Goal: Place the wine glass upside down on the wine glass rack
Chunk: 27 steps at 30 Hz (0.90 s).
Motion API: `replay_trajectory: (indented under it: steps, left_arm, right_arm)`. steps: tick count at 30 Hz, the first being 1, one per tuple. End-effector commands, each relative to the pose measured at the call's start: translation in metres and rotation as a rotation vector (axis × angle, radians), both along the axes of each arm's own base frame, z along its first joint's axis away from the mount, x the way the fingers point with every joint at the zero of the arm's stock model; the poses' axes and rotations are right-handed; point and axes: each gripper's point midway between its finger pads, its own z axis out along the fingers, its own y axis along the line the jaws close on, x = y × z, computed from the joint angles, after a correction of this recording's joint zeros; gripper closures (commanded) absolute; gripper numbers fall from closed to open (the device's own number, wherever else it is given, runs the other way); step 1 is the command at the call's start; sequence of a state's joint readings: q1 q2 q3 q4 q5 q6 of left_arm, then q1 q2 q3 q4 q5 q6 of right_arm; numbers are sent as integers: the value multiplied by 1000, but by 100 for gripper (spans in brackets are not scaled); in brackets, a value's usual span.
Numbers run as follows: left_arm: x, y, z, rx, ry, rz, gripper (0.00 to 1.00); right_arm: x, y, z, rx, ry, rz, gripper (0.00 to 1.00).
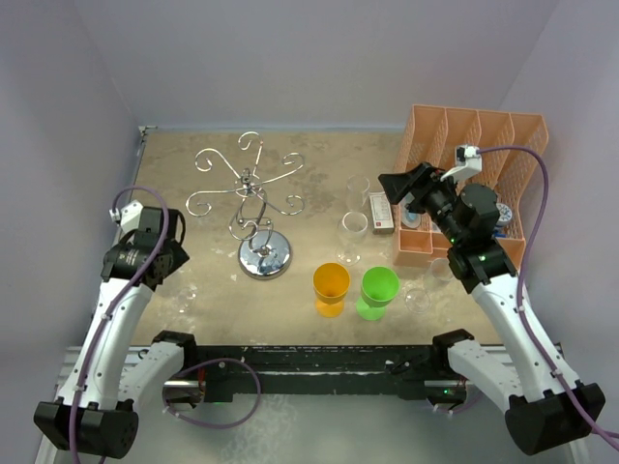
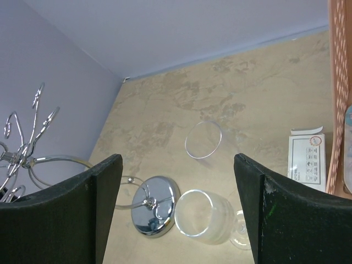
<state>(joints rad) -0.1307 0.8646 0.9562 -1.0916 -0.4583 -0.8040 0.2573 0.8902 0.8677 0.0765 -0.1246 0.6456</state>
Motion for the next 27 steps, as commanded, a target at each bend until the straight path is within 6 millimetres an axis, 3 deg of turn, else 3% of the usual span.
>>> replay_trajectory:
  steps: [1,7,13,15,22,27]
  left_arm:
    - [4,3,-4,1,-26,34,59]
    - [2,5,-14,7,-9,49,67]
    - [3,8,-5,19,-28,56,85]
    - [4,9,0,27,-41,57,87]
    - [1,18,38,50,-145,89,91]
    - [-2,23,84,47,-297,111,91]
  right_arm:
    - [-2,6,15,27,-43,25,16]
    - [0,7,7,35,-26,26,18]
    - [0,8,3,44,-24,30,18]
    - [-1,8,4,46,-23,30,19]
    - [-4,3,7,52,-28,8,19]
    - [-4,5,13,61,-29,14,20]
